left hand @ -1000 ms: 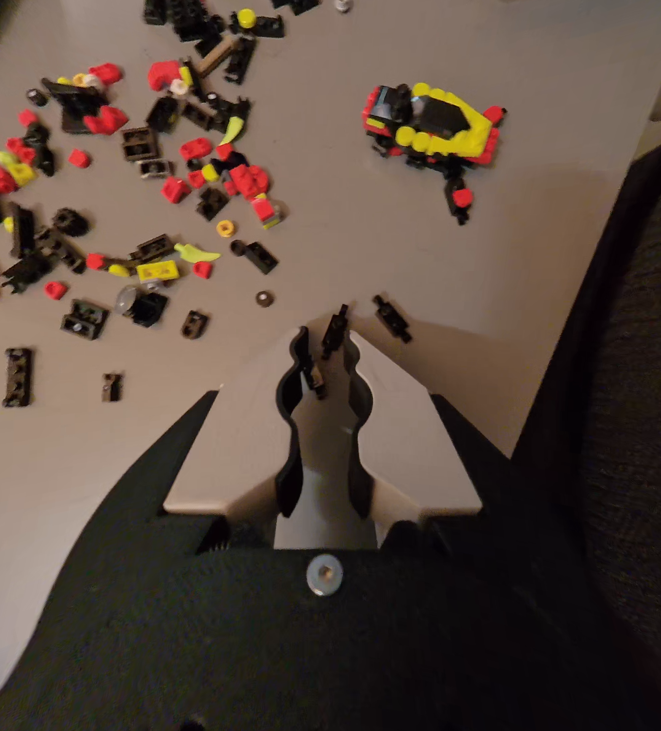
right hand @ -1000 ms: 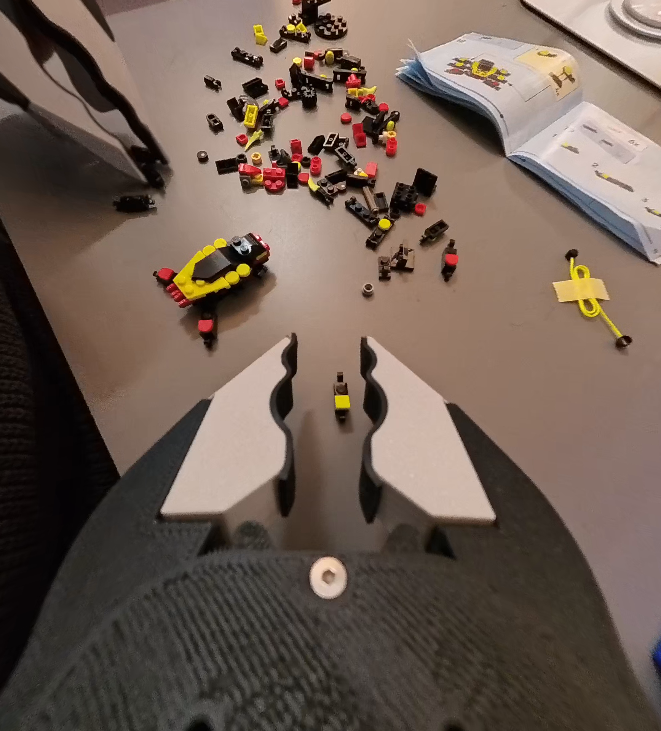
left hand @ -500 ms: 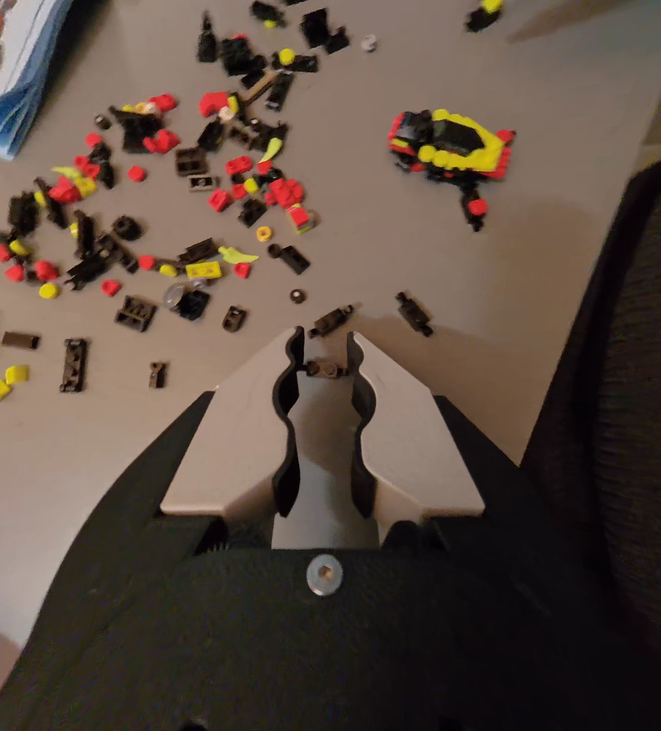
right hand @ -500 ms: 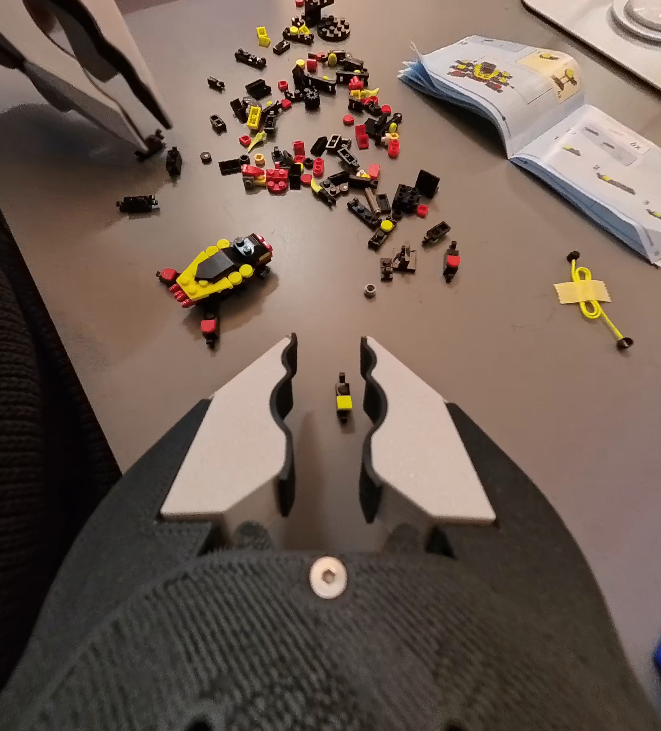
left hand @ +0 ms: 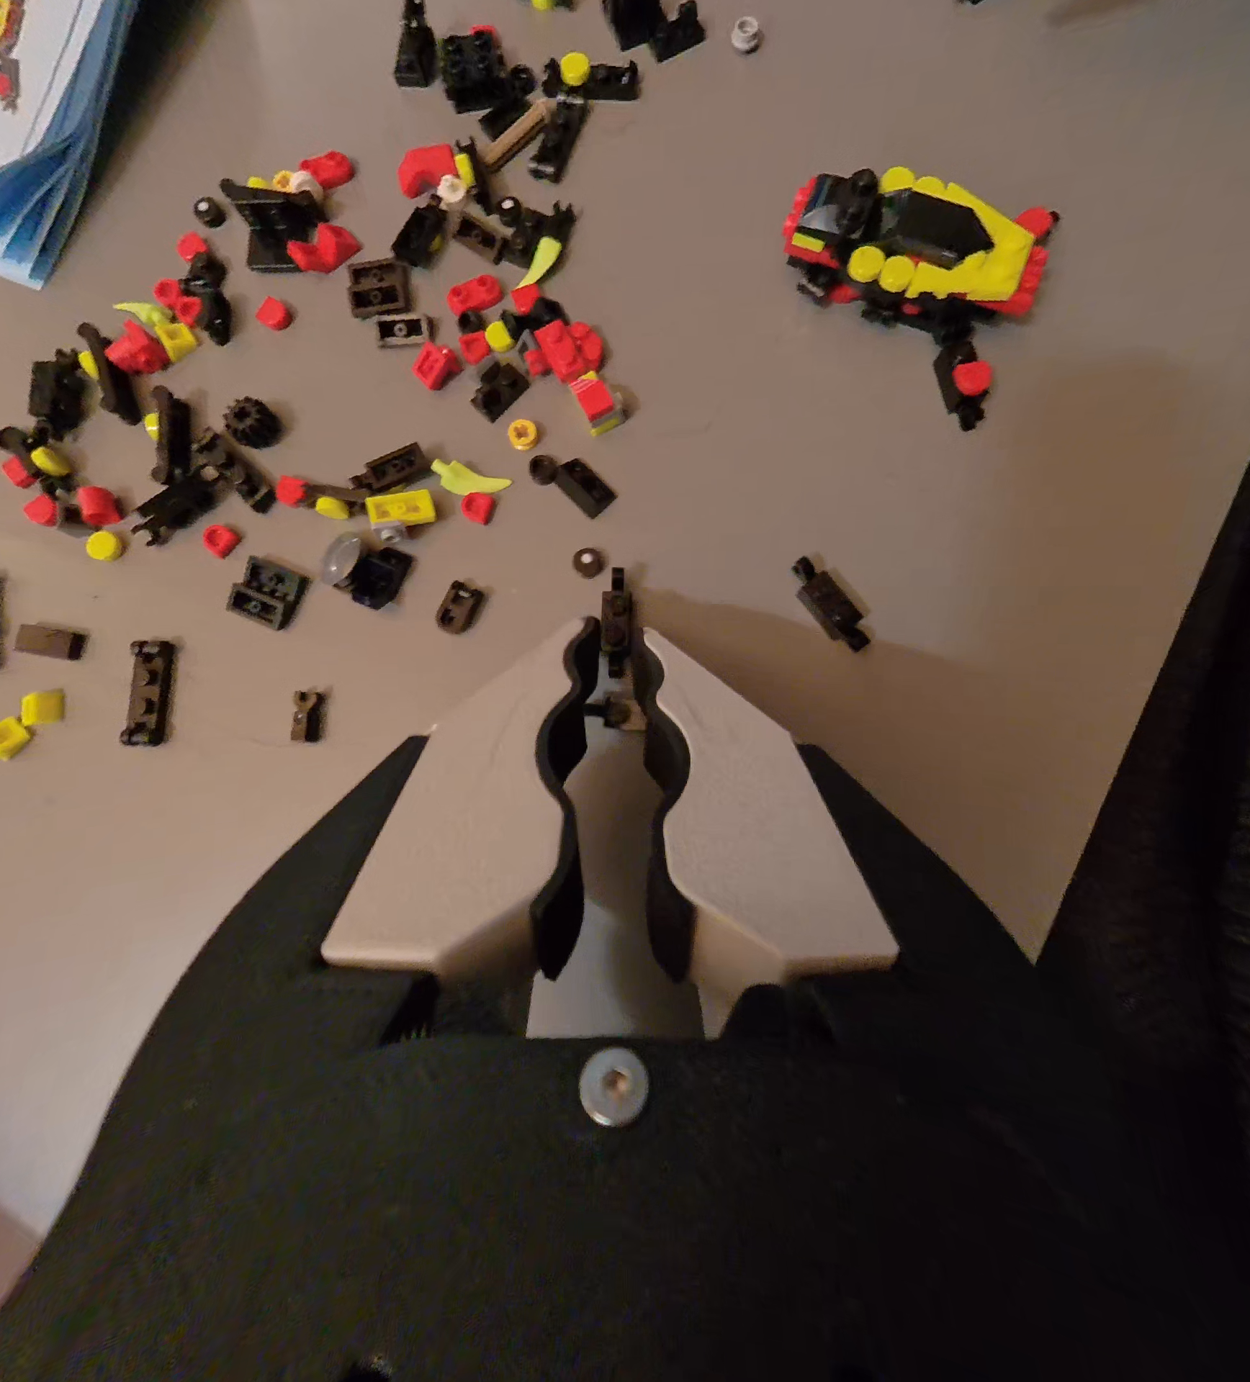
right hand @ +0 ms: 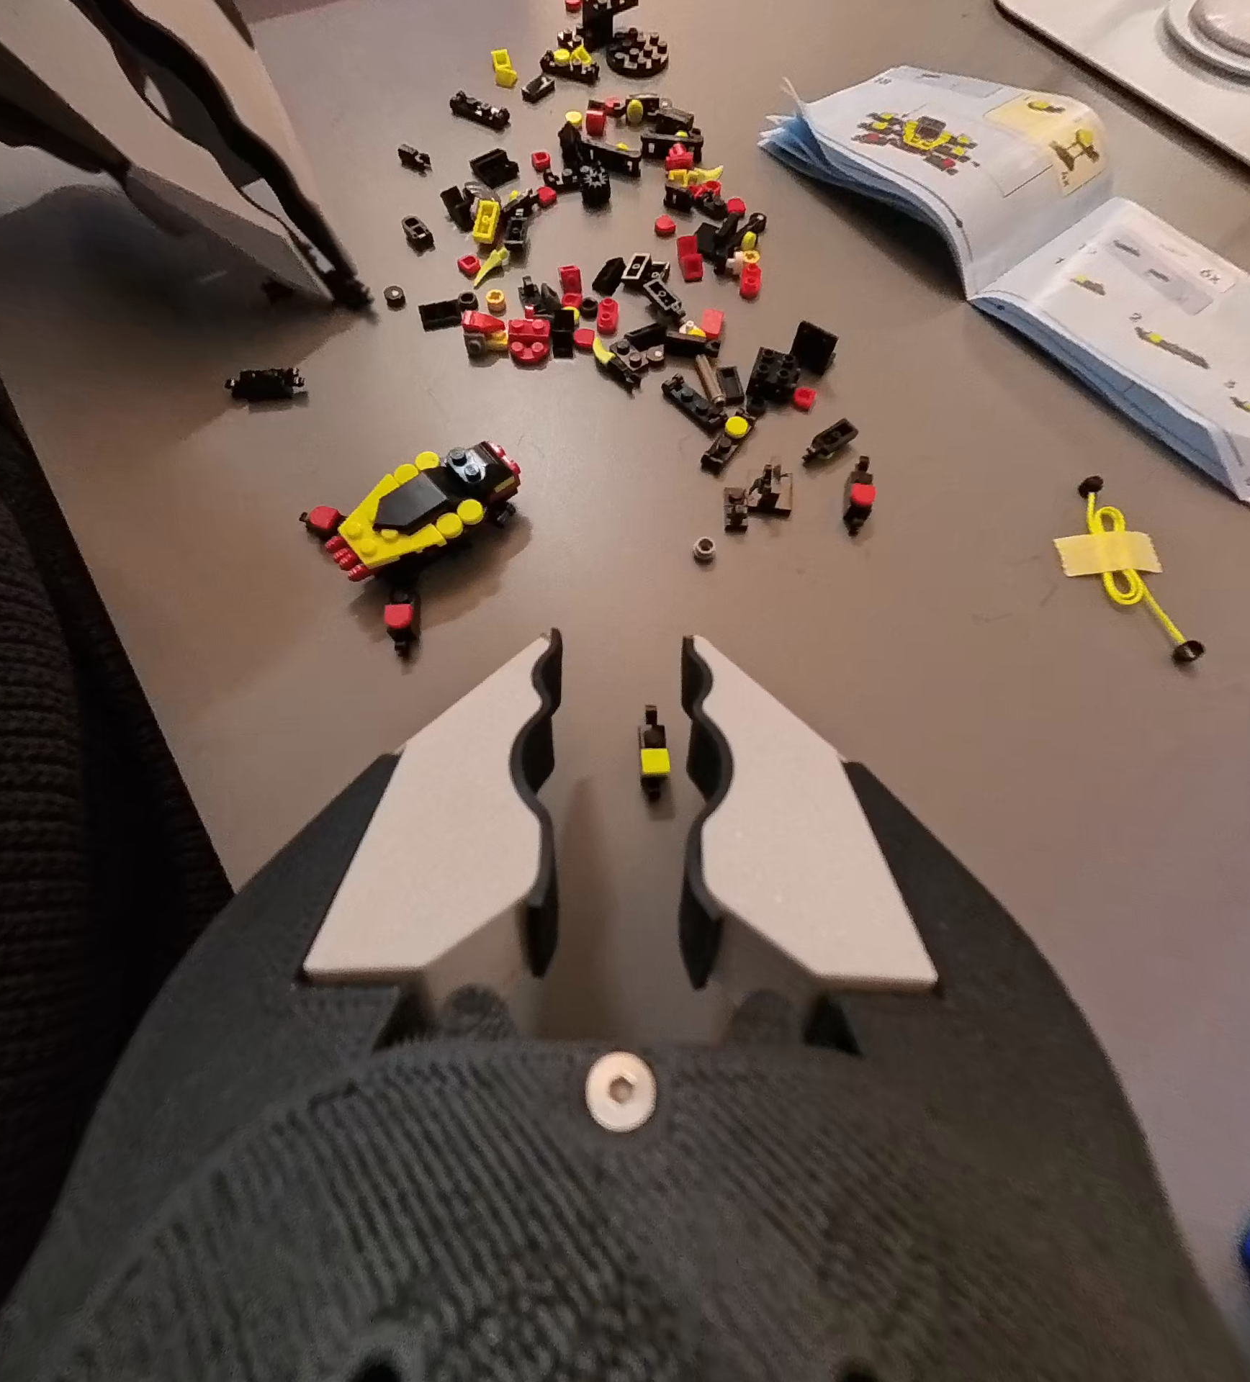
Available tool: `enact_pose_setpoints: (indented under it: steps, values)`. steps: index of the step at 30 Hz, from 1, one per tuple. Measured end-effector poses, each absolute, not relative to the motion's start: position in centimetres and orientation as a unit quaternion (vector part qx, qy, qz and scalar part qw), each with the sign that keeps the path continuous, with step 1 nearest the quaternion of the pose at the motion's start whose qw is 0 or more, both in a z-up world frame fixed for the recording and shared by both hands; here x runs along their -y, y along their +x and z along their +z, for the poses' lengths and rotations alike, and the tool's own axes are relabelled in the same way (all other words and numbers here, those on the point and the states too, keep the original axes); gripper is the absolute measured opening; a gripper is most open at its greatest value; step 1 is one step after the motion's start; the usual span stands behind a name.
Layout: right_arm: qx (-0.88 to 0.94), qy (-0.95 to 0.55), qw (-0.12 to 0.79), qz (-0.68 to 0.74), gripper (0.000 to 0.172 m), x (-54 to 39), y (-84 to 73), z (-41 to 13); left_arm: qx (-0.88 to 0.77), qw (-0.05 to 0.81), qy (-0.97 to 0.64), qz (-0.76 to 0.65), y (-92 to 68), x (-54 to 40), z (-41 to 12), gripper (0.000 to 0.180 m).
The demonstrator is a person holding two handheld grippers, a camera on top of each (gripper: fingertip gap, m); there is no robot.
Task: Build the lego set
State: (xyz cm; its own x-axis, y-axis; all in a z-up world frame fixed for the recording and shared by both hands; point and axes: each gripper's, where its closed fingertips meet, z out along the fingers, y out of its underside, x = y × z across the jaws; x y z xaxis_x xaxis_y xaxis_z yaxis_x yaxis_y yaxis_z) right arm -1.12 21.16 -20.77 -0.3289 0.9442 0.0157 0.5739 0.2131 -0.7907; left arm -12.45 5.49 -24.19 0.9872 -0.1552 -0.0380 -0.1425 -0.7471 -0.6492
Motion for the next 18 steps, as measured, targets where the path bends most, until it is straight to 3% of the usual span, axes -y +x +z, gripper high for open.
enact_pose_setpoints:
  steps: [18]
  values:
    - [0.731,-0.518,0.261,0.36,0.03,-21.2,-1.1,-20.6,-0.03,0.359,-0.933,-0.028,-13.9,-5.3,-23.9,0.013]
